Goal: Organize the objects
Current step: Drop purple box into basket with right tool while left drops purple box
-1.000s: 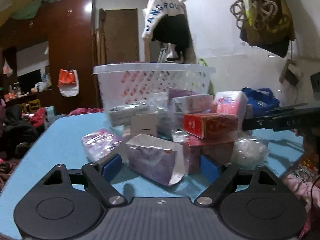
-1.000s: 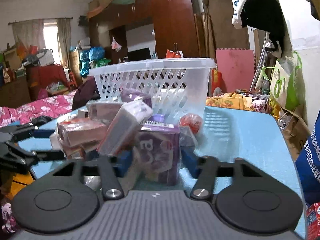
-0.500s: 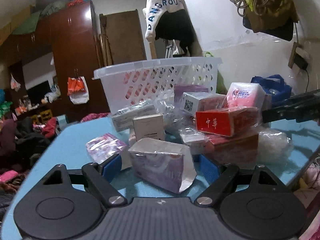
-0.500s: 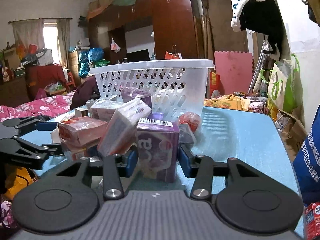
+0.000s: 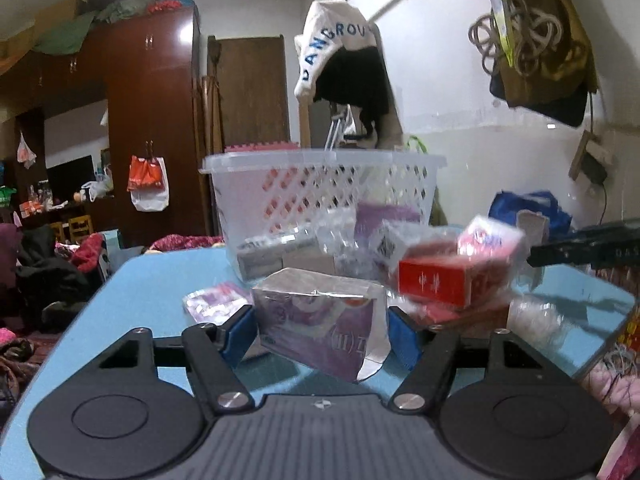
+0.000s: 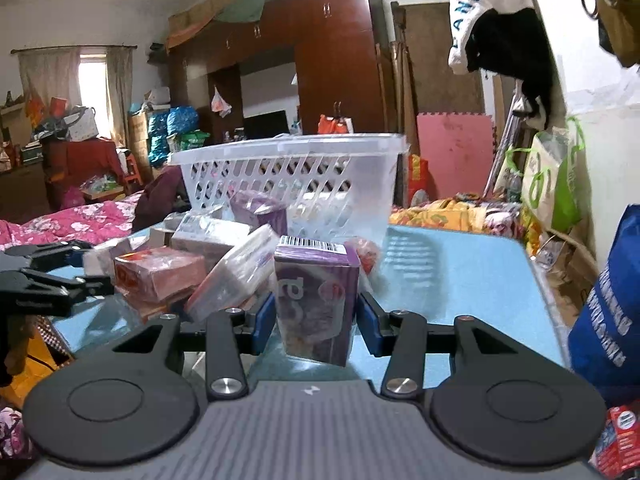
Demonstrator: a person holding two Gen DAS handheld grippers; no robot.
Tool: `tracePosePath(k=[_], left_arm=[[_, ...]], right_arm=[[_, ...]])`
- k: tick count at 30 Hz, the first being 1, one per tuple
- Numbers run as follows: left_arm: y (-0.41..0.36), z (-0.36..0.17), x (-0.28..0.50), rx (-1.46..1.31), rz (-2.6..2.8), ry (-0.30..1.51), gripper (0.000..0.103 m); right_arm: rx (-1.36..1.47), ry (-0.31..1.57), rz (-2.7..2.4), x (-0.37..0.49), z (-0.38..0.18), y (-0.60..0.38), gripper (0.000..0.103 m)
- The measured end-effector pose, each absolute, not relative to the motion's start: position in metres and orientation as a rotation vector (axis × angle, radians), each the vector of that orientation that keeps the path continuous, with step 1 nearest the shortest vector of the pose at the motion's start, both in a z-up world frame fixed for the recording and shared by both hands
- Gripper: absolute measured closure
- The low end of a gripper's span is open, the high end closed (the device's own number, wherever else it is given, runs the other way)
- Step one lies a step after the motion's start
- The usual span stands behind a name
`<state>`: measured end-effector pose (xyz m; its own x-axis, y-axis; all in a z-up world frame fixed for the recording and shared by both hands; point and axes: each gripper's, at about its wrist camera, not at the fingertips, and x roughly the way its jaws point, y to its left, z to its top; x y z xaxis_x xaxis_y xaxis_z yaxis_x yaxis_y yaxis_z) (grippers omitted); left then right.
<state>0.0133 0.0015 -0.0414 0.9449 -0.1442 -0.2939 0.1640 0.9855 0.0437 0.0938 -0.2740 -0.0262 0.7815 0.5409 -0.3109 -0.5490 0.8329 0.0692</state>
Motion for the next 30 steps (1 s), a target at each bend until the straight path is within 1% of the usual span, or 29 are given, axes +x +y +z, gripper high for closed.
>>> tracePosePath(k=[4,8,12,16,20,23,27,28,29,30], left_arm=[[0.008,-0.033,0.015,0.038,-0.145,0.277,0.030],[0.013,-0.011,0.018,0.025,-0.144,0.236,0.030],[0.015,0.024,0.039,0.003,-0.168,0.212,0.030],[0.012,0.064,0.078,-0.016,-0.176,0.201,0.030],[0.010,0.093,0.138,-0.040,-0.162,0.261,0.030],[0.010,0.092,0.179,-0.075,-0.152,0.351,0.030],[0.013,0.081,0.202,-0.073,-0.115,0.391,0.030],[0.015,0.079,0.205,-0.078,-0.113,0.396,0.029],[0.016,0.076,0.209,-0.082,-0.111,0.406,0.028],[0.017,0.074,0.213,-0.078,-0.115,0.424,0.023]], right_arm=[[-0.026,0.317,0.540,0.097,-0.022,-0.281,0.055],[-0.036,0.290,0.547,0.100,-0.007,-0.281,0.055],[-0.067,0.242,0.588,0.110,0.025,-0.265,0.055],[-0.102,0.210,0.603,0.137,0.062,-0.234,0.055],[-0.120,0.227,0.597,0.180,0.085,-0.203,0.055],[-0.123,0.270,0.587,0.210,0.088,-0.187,0.055],[-0.151,0.313,0.568,0.226,0.074,-0.177,0.055],[-0.150,0.318,0.573,0.227,0.072,-0.178,0.053],[-0.142,0.326,0.578,0.228,0.069,-0.177,0.049],[-0.136,0.338,0.579,0.227,0.067,-0.178,0.035]])
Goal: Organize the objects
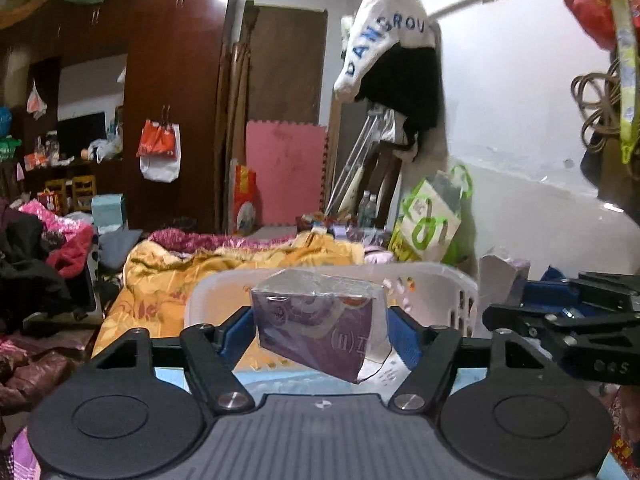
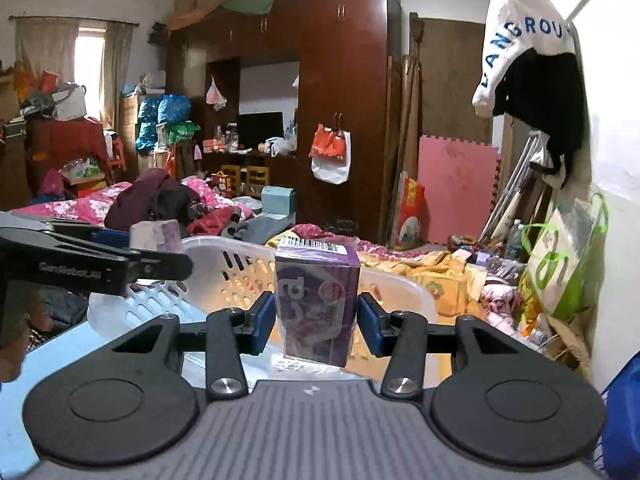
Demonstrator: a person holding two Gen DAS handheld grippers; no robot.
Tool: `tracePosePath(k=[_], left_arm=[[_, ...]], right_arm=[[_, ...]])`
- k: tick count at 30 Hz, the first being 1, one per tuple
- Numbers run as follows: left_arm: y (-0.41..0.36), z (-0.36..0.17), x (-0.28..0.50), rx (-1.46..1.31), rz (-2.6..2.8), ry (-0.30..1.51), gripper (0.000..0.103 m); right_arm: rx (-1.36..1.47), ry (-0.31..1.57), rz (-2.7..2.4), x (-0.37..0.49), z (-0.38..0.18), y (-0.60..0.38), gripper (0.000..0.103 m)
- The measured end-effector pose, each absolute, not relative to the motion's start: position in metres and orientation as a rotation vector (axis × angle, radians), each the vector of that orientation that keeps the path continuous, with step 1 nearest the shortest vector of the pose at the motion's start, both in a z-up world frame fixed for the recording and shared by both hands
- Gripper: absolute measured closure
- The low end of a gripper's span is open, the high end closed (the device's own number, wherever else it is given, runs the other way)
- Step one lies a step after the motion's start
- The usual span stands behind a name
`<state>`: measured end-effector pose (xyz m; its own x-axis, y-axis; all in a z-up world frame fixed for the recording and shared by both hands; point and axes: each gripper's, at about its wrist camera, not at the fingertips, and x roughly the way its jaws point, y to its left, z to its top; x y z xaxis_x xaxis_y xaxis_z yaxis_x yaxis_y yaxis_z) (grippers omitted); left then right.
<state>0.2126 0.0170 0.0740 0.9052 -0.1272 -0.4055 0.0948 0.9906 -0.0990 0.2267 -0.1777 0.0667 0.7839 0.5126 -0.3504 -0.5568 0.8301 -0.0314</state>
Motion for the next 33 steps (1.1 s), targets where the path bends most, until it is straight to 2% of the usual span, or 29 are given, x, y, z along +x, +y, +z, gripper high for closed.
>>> tracePosePath(k=[1,2,3,7,10,14,19,22,24,25,28,29,33], left_arm=[[0.018,0.072,0.215,-0.069,-0.118,0.439,0.019],[0.018,0.070,0.216,-0.058,-0.114,0.453,0.019],[0.018,0.070,0.214,-0.049,-0.106,0.453,0.019],[0.026,0.069,0.177,-0.064,-0.104,0.407,0.017],[0.030,0.056,0.135,-0.077,-0.143,0.391,0.004],[0.033,0.025,0.111,-0.092,-0.127,0.446,0.004],[0.043,0.004,0.132,-0.145,-0.119,0.521,0.004],[0.048,-0.002,0.141,-0.179,-0.132,0.547,0.004],[0.047,-0.004,0.144,-0.186,-0.131,0.549,0.004],[0.045,-0.004,0.146,-0.187,-0.128,0.551,0.004],[0.039,-0.006,0.152,-0.183,-0.129,0.565,0.004],[0.037,-0.007,0.155,-0.180,-0.125,0.571,0.004],[0.028,-0.011,0.164,-0.173,-0.095,0.600,0.004]], right_arm=[[-0.132,0.337,0.572,0.223,0.066,-0.178,0.026],[-0.134,0.320,0.564,0.216,0.065,-0.179,0.010],[-0.141,0.304,0.553,0.208,0.064,-0.182,0.003],[-0.115,0.312,0.612,0.180,0.059,-0.201,0.001],[-0.088,0.339,0.696,0.151,0.042,-0.211,0.000],[-0.166,0.408,0.732,0.130,0.012,-0.194,0.000],[-0.195,0.469,0.747,0.141,0.004,-0.172,0.000],[-0.173,0.495,0.759,0.149,0.003,-0.169,0.011],[-0.161,0.504,0.767,0.148,0.000,-0.170,0.028],[-0.163,0.502,0.772,0.146,-0.001,-0.172,0.033],[-0.181,0.476,0.757,0.135,-0.002,-0.176,0.035],[-0.180,0.466,0.755,0.134,-0.001,-0.179,0.055],[-0.143,0.442,0.770,0.130,0.005,-0.192,0.069]])
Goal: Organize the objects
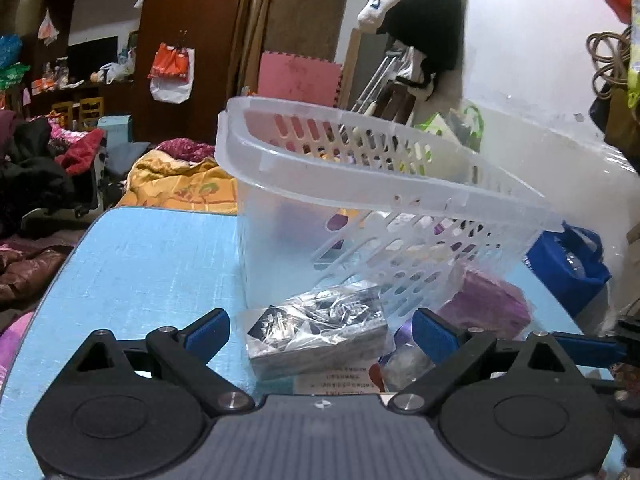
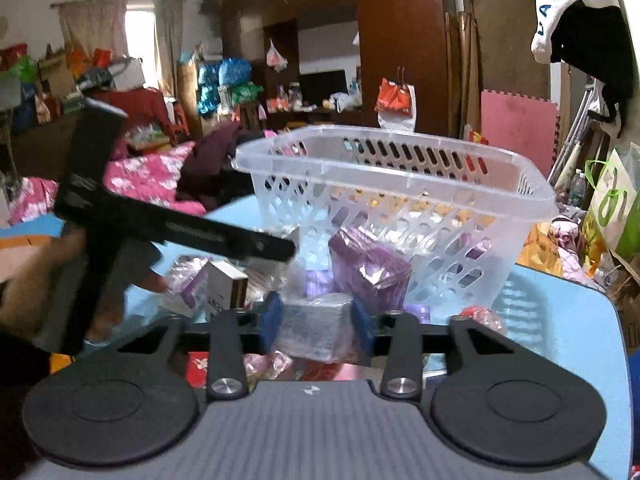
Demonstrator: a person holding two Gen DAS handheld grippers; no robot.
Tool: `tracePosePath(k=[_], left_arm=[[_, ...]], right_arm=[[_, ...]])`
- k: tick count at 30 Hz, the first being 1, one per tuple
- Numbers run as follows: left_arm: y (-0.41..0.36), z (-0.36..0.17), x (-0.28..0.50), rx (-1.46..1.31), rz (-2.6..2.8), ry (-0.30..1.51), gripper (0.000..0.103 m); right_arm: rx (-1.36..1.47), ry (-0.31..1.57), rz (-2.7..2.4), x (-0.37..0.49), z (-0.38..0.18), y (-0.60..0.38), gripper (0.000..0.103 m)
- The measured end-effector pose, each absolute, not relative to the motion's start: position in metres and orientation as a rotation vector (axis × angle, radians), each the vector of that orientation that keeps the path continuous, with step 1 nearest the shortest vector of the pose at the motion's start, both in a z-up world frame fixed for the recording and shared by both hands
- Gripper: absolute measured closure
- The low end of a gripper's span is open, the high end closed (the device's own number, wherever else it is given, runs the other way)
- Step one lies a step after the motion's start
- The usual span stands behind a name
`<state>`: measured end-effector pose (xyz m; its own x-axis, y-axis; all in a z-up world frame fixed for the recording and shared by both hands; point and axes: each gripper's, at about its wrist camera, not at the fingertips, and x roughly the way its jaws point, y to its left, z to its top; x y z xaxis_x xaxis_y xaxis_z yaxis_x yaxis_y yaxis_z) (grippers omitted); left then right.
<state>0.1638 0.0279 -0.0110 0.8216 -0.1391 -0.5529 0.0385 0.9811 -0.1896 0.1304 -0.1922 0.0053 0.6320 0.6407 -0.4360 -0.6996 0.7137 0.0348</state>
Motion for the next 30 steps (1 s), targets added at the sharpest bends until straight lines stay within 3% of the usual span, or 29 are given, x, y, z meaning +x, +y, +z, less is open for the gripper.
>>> tracePosePath(k=[4,6,8,14,17,25,26,28,30], left_arm=[[0.027,-0.013,0.166,-0.177,-0.074,0.618,0.004],[0.027,-0.014,0.166,-0.178,-0.073,0.623,0.004],[0.028,-0.015,0.166,-0.178,-0.073,0.625,0.004],[0.030,-0.020,0.168,-0.176,-0.073,0.645,0.004],[0.030,-0.022,0.168,-0.175,-0.079,0.647,0.004],[0.028,-0.025,0.167,-0.164,-0.076,0.647,0.005],[0.028,-0.025,0.167,-0.160,-0.078,0.646,0.007],[0.028,-0.025,0.166,-0.156,-0.073,0.636,0.021],[0.029,-0.024,0.165,-0.163,-0.073,0.620,0.023]], right_arm=[[-0.154,0.477,0.797,0.135,0.003,-0.192,0.066],[-0.143,0.486,0.806,0.137,0.001,-0.190,0.053],[-0.169,0.496,0.811,0.137,0.001,-0.187,0.046],[-0.203,0.561,0.858,0.147,0.001,-0.177,0.040],[-0.225,0.585,0.890,0.147,-0.002,-0.166,0.023],[-0.302,0.581,0.875,0.143,-0.013,-0.146,0.034],[-0.295,0.579,0.874,0.143,-0.013,-0.147,0.034],[-0.278,0.557,0.861,0.144,-0.009,-0.154,0.034],[-0.250,0.536,0.854,0.144,-0.004,-0.161,0.034]])
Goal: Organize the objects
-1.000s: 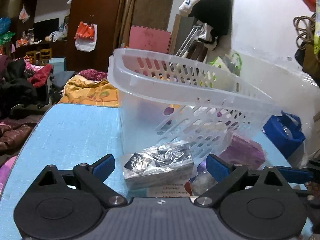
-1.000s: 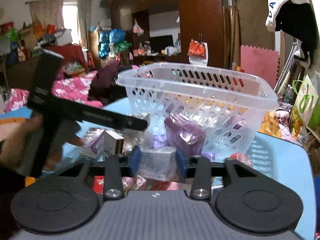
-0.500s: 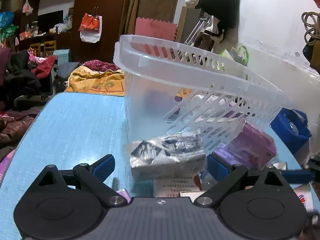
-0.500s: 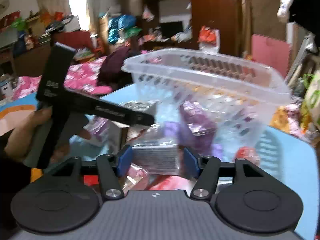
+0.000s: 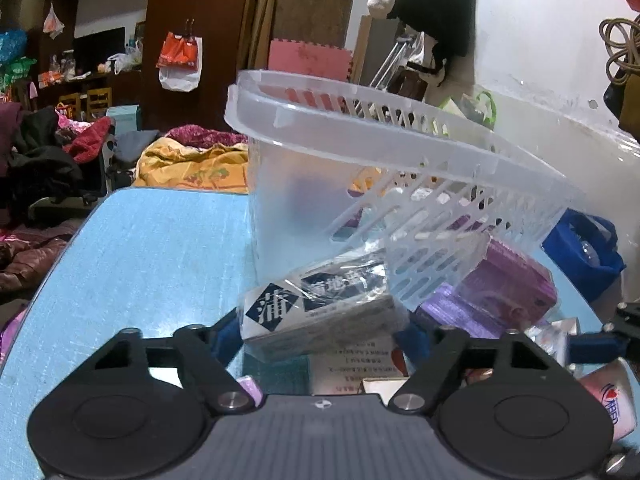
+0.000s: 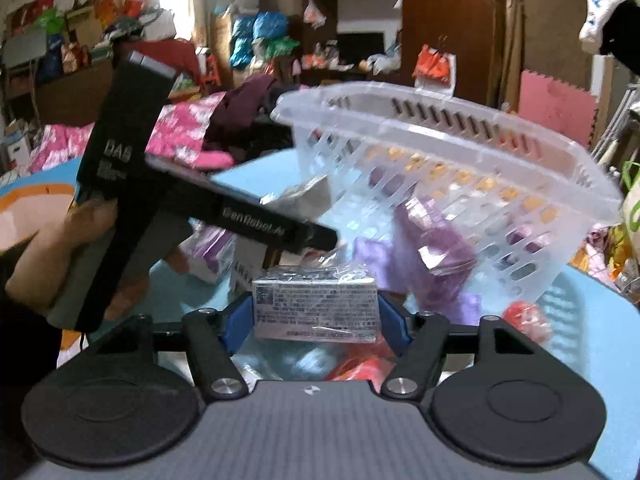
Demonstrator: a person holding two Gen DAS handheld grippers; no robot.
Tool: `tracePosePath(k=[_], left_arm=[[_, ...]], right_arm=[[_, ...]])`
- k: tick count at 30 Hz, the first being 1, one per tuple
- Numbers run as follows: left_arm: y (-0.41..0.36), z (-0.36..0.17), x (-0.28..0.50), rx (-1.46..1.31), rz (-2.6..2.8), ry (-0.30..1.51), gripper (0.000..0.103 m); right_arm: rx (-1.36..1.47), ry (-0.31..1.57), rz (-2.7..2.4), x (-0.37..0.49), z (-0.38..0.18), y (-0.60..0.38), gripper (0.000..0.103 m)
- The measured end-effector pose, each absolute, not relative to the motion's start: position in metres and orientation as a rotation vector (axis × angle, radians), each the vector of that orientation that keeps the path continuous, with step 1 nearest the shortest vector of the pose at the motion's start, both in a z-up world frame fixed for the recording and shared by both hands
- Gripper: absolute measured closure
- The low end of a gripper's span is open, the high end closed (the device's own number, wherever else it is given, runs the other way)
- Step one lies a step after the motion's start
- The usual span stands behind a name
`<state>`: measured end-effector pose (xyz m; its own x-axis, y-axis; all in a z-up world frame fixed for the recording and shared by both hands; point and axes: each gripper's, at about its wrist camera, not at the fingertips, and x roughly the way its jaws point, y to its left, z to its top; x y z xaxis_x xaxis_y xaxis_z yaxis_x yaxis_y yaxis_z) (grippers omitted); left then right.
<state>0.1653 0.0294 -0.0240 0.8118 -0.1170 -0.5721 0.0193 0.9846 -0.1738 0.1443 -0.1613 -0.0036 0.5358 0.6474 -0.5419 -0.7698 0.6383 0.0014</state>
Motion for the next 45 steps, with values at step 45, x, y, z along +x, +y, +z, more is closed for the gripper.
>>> tracePosePath(k=[45], left_arm=[[0.018,0.079,0.167,-0.048,-0.111,0.415,0.012]], right_arm=[[-0.105,0.302,0.614,0.189,0.055,-0.204,0.000]])
